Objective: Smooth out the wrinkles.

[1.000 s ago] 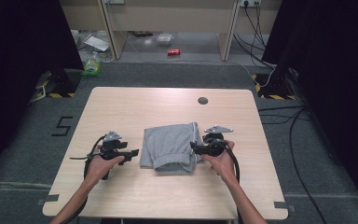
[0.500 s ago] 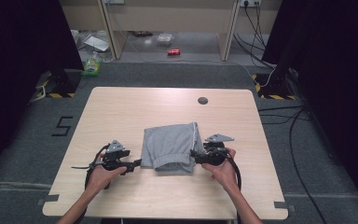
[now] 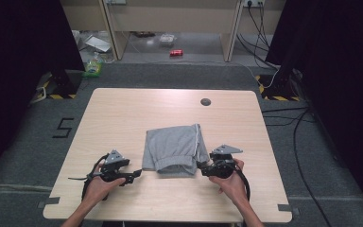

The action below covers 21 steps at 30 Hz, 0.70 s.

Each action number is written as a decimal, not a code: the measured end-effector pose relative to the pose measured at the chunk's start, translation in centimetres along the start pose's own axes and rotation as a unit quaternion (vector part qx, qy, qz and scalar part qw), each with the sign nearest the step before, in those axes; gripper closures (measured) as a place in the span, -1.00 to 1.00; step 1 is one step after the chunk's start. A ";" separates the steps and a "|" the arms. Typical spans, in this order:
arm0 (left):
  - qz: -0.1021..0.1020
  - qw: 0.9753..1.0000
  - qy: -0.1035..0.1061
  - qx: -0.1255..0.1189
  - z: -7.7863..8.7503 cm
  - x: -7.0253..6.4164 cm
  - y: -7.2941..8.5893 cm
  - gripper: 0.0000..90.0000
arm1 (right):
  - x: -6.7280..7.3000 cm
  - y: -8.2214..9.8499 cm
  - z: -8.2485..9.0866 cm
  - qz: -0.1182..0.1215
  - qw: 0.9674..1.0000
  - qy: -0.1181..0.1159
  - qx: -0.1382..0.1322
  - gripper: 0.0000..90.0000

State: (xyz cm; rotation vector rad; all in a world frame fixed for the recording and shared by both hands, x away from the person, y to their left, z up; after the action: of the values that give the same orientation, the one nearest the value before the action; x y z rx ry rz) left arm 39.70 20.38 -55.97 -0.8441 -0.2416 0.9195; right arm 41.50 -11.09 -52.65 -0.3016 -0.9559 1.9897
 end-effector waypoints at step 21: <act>-0.021 1.000 0.006 0.003 1.9 -2.2 2.8 -0.46 | 0.6 4.9 2.4 0.034 0.999 0.013 0.034 -0.30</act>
State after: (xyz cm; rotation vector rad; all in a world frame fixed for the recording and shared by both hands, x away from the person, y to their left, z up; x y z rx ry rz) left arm 35.73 20.62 -56.38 -0.8352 -0.2446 0.8744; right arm 36.85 -13.35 -54.48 -0.3254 -0.8695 2.0699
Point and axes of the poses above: each handheld gripper's, and its own axes: z roughly backward along the jaws, y roughly out of its underside, x roughly to its left, the point moved 7 cm from there along -z, roughly forward along the jaws, and after that the axes turned 3 degrees about x, right-handed, at the moved point
